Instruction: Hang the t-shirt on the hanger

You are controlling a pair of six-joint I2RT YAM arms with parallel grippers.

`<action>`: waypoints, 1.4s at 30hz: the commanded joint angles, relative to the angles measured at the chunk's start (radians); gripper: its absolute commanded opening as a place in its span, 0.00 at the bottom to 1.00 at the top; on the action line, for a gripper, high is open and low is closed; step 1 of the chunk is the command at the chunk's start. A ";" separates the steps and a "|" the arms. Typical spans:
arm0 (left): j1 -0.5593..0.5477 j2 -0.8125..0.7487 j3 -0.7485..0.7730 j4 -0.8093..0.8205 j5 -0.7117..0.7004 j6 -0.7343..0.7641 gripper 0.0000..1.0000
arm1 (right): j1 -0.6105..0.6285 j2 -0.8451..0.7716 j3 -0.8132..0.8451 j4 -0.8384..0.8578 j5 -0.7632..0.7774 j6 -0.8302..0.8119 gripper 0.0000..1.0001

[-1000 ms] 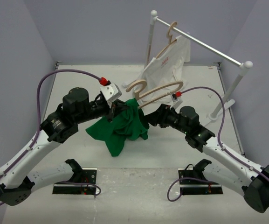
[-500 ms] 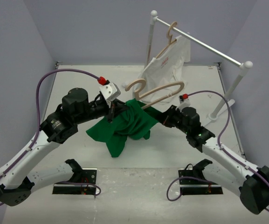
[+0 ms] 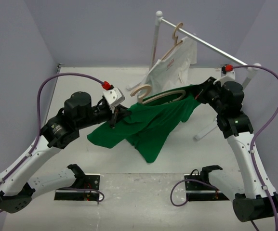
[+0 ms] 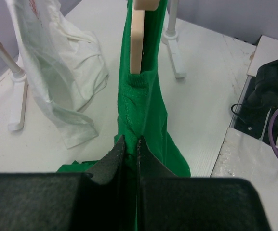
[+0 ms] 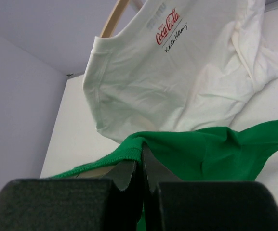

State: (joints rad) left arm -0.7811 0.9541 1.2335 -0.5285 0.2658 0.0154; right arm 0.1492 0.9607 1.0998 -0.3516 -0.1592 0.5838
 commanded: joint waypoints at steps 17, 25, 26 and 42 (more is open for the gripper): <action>0.002 0.160 0.054 0.126 0.236 -0.027 0.00 | 0.434 0.111 0.380 -0.311 -0.059 -0.242 0.00; 0.002 0.107 -0.045 0.136 0.160 -0.034 0.00 | 0.432 0.065 0.284 -0.353 0.119 -0.305 0.27; 0.002 0.100 -0.052 0.141 0.170 -0.035 0.00 | 0.431 0.056 0.275 -0.353 0.116 -0.309 0.36; 0.049 0.227 -0.005 0.282 0.710 -0.073 0.00 | 0.430 -0.159 0.177 -0.295 -0.427 -0.590 0.90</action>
State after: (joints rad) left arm -0.7344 1.1189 1.1773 -0.4078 0.6673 -0.0260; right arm 0.5770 0.7710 1.2930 -0.6995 -0.3886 0.1439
